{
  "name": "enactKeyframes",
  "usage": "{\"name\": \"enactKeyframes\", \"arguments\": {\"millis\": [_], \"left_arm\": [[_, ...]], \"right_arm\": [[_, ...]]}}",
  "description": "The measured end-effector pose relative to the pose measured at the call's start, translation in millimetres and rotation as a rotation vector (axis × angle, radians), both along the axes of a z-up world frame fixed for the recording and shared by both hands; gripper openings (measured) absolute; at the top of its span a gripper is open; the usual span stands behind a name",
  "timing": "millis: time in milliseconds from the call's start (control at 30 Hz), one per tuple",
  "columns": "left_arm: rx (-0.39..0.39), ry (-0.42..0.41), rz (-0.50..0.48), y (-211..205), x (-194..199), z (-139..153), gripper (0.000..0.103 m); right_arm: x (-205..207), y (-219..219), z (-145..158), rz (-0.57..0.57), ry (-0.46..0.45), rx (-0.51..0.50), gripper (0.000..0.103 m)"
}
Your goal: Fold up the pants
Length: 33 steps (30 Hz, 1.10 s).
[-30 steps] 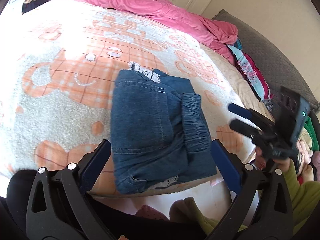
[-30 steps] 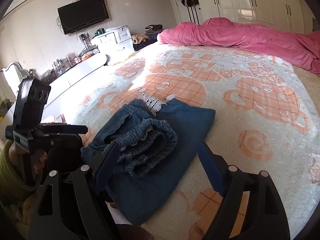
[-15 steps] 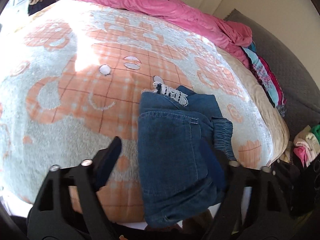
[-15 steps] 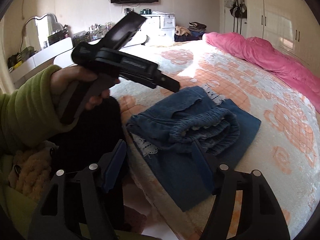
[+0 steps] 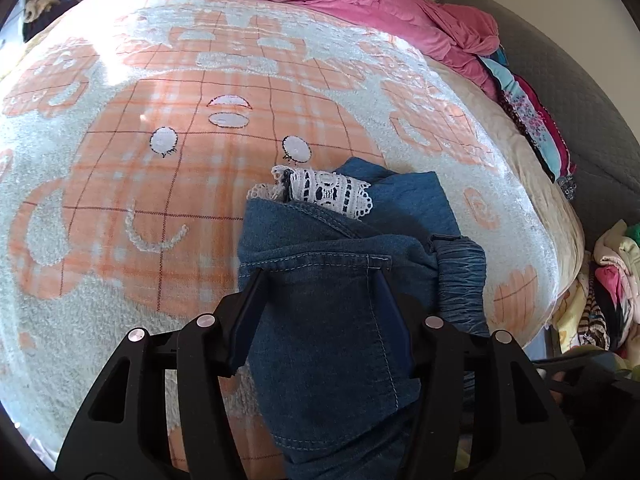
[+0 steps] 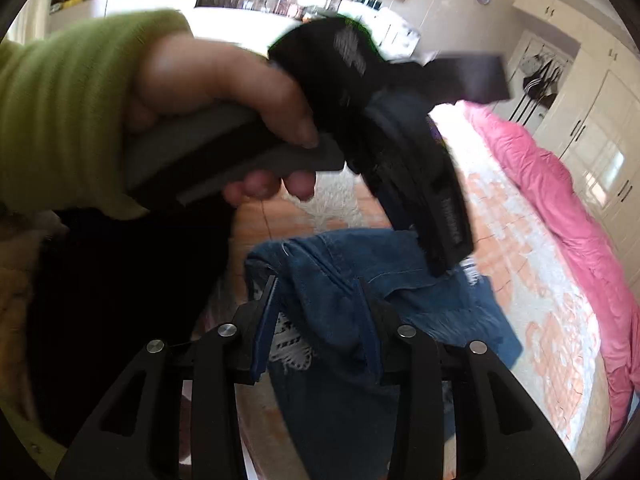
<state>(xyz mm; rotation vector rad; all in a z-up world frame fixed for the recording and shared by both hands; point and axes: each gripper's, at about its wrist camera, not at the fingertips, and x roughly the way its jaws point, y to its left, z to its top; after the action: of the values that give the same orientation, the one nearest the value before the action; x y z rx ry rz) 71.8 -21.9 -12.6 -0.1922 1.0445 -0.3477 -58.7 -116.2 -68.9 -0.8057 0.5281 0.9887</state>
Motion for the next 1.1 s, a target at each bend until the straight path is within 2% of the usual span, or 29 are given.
{"name": "enactKeyframes", "arguments": {"millis": [33,67,133,200,367,500,600,700,833,867,933,1100], "left_arm": [[0.002,0.002,-0.002,0,1,-1,0.046],[0.003,0.005,-0.004,-1,2,-2,0.046],[-0.002,0.007,-0.004,-1,3,-3,0.048],[-0.003,0.004,-0.009,-1,5,-3,0.048],[-0.027,-0.003,0.007,1,9,-8,0.052],[-0.054,-0.017,0.033,5,7,-10,0.052],[-0.047,-0.053,0.043,3,0,-5,0.052],[-0.046,-0.073,0.047,0,-6,1,0.055],[-0.040,-0.096,0.054,0,-14,10,0.058],[-0.040,-0.104,0.057,0,-17,12,0.059],[-0.036,-0.118,0.059,-2,-22,18,0.062],[0.020,-0.149,0.071,-4,-34,25,0.062]], "right_arm": [[5,2,-4,0.008,0.042,-0.001,0.019],[7,1,-6,0.018,0.080,0.002,0.011],[5,-3,-6,0.046,0.123,-0.018,0.006],[-1,-11,-6,0.061,0.118,-0.039,0.005],[6,-18,-17,0.039,0.173,-0.020,0.005],[8,-12,-22,0.025,0.178,-0.010,0.008],[11,-21,-12,0.005,0.205,0.034,0.008],[9,-31,3,-0.019,0.234,0.104,0.016],[0,-50,27,-0.032,0.205,0.176,0.018],[-3,-52,31,-0.043,0.185,0.189,0.025],[1,-60,41,-0.078,0.154,0.220,0.030],[15,-68,52,-0.124,0.155,0.276,0.030]]}}
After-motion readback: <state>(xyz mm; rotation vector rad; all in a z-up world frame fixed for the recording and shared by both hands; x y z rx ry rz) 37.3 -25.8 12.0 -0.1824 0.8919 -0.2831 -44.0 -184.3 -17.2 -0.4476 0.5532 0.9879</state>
